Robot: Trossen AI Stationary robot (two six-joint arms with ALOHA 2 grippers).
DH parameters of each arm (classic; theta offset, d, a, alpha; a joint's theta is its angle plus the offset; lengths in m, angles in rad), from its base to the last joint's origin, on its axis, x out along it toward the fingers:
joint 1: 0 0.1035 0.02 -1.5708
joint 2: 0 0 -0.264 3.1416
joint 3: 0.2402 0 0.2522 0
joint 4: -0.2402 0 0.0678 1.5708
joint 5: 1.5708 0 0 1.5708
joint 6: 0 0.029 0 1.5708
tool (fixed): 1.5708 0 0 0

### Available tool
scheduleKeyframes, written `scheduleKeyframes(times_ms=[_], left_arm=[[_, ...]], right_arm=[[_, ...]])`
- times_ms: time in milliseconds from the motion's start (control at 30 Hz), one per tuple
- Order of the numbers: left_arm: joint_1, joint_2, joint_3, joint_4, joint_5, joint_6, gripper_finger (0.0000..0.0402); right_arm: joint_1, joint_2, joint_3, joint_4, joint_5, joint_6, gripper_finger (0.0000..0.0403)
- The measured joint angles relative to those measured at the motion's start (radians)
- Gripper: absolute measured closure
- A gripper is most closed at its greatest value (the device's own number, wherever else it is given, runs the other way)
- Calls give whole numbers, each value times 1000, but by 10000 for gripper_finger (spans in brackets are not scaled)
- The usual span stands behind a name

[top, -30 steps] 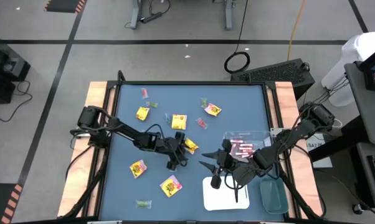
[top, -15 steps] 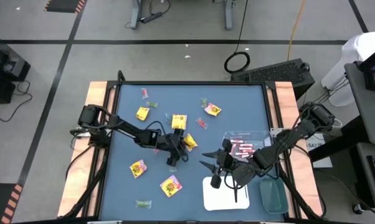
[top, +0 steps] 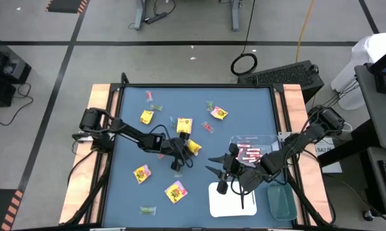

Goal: Sort candy
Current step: Put the yellow candy into the white bin

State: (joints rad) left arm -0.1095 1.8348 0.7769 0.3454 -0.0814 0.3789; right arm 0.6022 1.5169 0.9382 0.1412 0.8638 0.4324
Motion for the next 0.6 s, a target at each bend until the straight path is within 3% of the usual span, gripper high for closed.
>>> scheduleKeyframes(times_ms=[467, 600], left_arm=[[-59, -141, 0, -91, -7, -26, 398], [-56, -140, 0, -147, -77, -72, 395]], right_arm=[[2, 54, 0, -2, -7, 1, 271], [2, 68, 0, 16, -7, 1, 271]])
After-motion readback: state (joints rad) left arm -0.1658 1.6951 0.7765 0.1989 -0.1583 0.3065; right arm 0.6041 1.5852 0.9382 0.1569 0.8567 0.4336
